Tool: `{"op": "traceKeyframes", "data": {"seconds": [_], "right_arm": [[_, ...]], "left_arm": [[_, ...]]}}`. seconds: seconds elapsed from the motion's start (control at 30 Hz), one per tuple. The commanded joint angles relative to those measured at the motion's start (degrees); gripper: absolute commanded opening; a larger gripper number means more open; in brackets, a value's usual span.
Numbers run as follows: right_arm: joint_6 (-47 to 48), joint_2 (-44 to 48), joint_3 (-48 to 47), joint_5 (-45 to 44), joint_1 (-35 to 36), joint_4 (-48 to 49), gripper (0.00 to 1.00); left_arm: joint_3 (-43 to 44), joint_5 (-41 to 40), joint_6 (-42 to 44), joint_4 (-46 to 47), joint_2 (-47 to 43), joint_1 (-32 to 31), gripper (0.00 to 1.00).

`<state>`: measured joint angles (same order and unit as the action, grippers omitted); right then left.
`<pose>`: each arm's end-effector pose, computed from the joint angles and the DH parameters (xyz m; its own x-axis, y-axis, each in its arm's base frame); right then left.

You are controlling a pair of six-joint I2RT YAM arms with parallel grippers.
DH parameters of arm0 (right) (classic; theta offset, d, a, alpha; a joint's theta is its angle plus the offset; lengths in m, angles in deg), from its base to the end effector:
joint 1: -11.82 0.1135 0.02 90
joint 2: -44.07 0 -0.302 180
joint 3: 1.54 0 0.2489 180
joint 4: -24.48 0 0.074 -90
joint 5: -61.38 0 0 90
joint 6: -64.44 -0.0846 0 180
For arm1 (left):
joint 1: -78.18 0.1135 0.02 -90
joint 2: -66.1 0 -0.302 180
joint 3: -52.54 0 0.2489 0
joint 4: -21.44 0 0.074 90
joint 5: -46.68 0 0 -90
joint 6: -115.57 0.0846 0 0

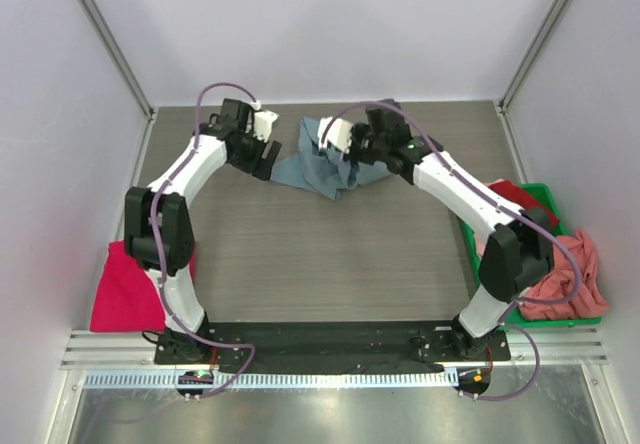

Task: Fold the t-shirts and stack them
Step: Flatten the tshirt out

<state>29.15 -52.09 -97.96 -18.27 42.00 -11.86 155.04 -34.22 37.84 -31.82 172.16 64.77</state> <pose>0.3627 0.2285 0.3223 0.2120 -0.8056 -0.5533 -0.7738 0.2075 -0.5986 0.4231 -0.1146 0.2564 -0.7290 0.3895 -0.5629 0.4791 0.8777 -0.0130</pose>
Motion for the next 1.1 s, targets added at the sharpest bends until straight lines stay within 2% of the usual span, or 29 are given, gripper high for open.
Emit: {"op": "traceKeyframes", "data": {"seconds": [0.0, 0.13, 0.27, 0.6, 0.83, 0.93, 0.97, 1.03, 1.07], "right_arm": [[-5.4, 3.3, -7.1, -4.0, -1.9, 2.4, 0.01], [-14.1, 0.2, -11.6, -4.2, -4.9, 2.8, 0.01], [-18.1, -1.0, -13.9, -3.3, -6.9, 2.8, 0.01], [-17.8, 1.6, -10.3, -3.3, -8.8, 2.3, 0.01], [-18.2, 2.8, -8.1, -3.3, -9.1, 2.3, 0.01], [-18.3, 3.4, -7.3, -3.3, -9.2, 2.3, 0.01], [-18.3, 3.4, -7.1, -3.3, -9.3, 2.4, 0.01], [-18.2, 3.8, -6.9, -3.5, -9.3, 2.3, 0.01], [-18.2, 3.9, -7.0, -3.5, -9.3, 2.4, 0.01]], "left_arm": [[5.0, 6.8, 0.2, 1.8, 4.1, -2.8, 0.77], [9.6, 10.3, -0.1, 2.0, 8.6, -6.3, 0.75], [12.6, 12.7, -1.5, 2.3, 10.8, -8.6, 0.74], [12.5, 9.9, -4.8, 5.3, 13.8, -11.7, 0.73], [11.8, 9.3, -4.7, 5.5, 14.8, -13.0, 0.65], [11.3, 8.3, -4.5, 5.5, 14.8, -13.0, 0.56], [11.2, 8.2, -4.4, 5.3, 14.8, -13.0, 0.42], [11.7, 8.3, -4.3, 4.8, 14.1, -13.0, 0.27], [12.0, 8.3, -4.1, 3.5, 13.7, -12.9, 0.10]]}}
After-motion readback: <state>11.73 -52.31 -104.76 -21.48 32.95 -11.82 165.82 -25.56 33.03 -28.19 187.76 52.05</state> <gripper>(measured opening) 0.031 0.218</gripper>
